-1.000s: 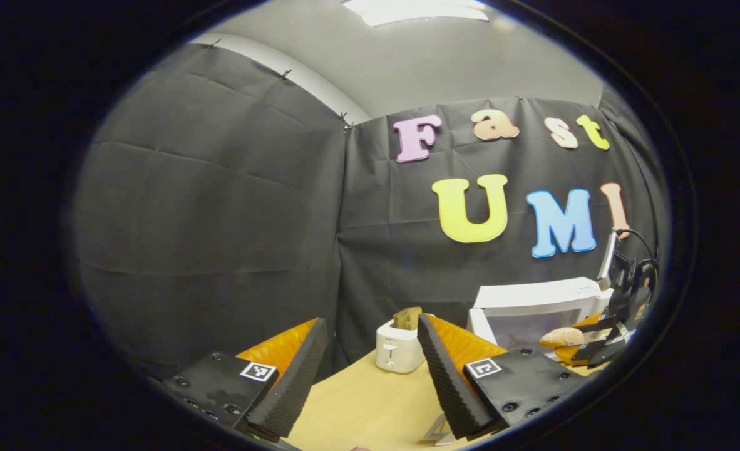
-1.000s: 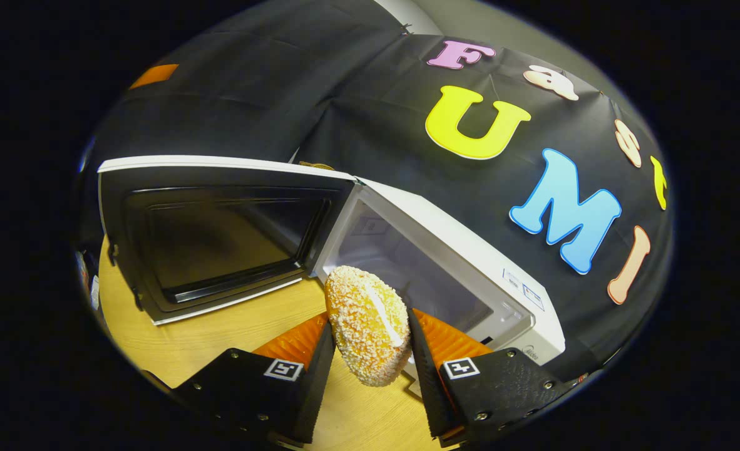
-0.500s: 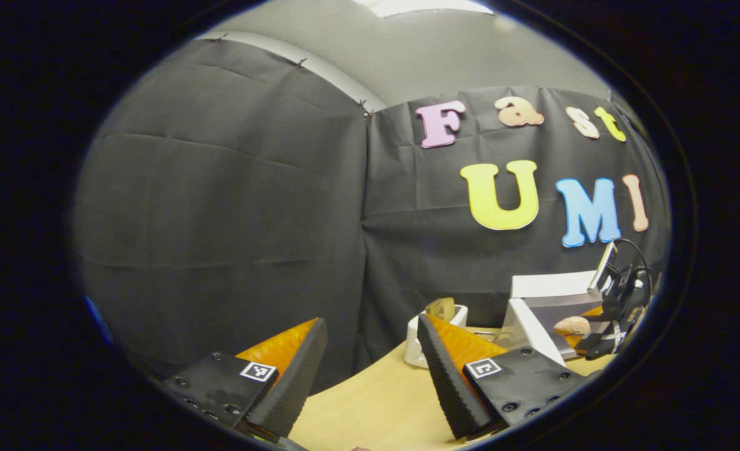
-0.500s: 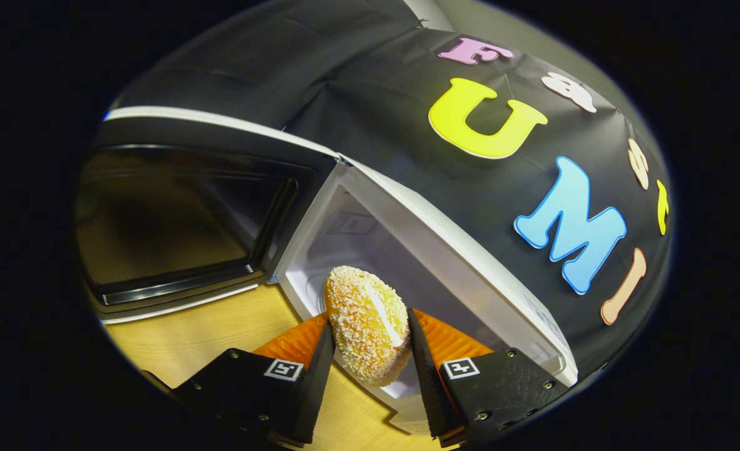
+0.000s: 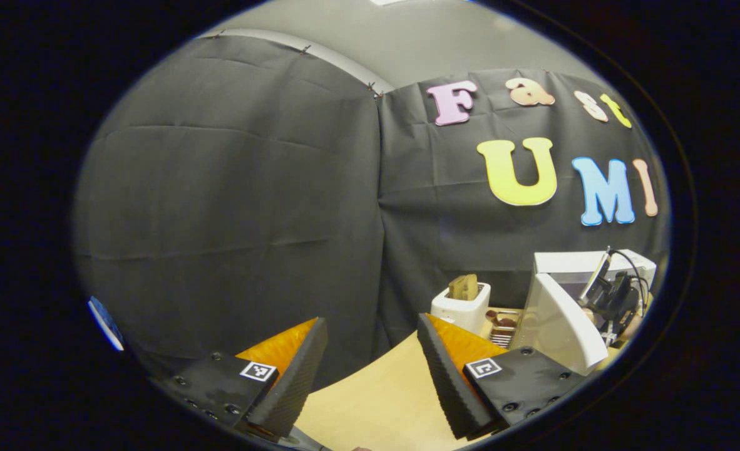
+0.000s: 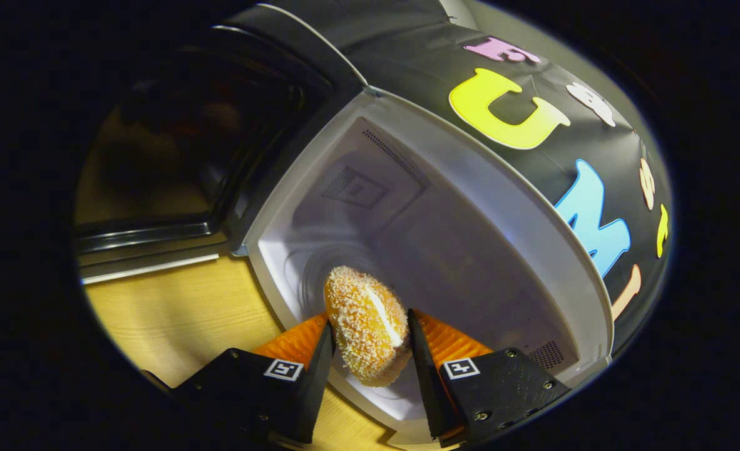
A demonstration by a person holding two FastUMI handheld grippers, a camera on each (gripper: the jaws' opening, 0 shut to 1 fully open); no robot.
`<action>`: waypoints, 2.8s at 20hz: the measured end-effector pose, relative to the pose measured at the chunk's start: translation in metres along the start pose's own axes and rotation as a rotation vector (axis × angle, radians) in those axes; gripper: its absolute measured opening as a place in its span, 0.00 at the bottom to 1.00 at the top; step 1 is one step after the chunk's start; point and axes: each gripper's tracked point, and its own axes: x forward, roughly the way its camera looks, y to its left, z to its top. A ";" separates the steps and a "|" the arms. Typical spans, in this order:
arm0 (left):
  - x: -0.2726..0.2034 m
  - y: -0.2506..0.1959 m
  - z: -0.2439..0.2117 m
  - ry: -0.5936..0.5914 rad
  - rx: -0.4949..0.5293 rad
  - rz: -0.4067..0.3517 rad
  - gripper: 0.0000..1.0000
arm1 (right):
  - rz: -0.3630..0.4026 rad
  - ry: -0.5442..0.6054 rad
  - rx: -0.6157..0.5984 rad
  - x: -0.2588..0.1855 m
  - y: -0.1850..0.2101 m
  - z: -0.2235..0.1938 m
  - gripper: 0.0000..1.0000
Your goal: Open the microwave oven with the left hand, put the food in, and close the microwave oven.
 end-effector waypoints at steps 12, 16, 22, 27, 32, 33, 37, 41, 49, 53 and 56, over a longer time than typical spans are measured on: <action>0.012 -0.036 -0.020 0.034 -0.004 -0.058 0.95 | -0.027 -0.010 0.023 0.005 -0.011 0.006 0.97; 0.011 -0.049 -0.034 0.054 0.002 -0.088 0.94 | -0.017 -0.039 0.071 -0.018 -0.014 0.019 0.97; 0.005 -0.066 -0.061 0.087 0.019 -0.148 0.94 | -0.018 -0.083 0.185 -0.069 -0.026 0.034 0.97; 0.001 -0.082 -0.089 0.133 0.029 -0.194 0.94 | -0.032 -0.169 0.284 -0.122 -0.051 0.058 0.97; -0.007 -0.109 -0.107 0.166 0.038 -0.243 0.96 | -0.070 -0.207 0.319 -0.165 -0.078 0.056 0.97; -0.011 -0.115 -0.107 0.164 0.040 -0.261 0.90 | -0.074 -0.209 0.328 -0.172 -0.082 0.053 0.97; -0.025 -0.144 -0.106 0.164 0.043 -0.332 0.65 | -0.097 -0.194 0.380 -0.201 -0.095 0.033 0.97; -0.036 -0.173 -0.102 0.141 0.084 -0.377 0.20 | -0.133 -0.179 0.380 -0.223 -0.108 0.018 0.97; -0.050 -0.235 -0.104 0.161 0.079 -0.518 0.08 | -0.201 -0.165 0.419 -0.263 -0.130 -0.006 0.97; -0.055 -0.272 -0.100 0.156 0.082 -0.609 0.08 | -0.253 -0.154 0.441 -0.277 -0.145 -0.014 0.97; -0.062 -0.302 -0.098 0.151 0.104 -0.690 0.08 | -0.303 -0.137 0.448 -0.290 -0.159 -0.025 0.97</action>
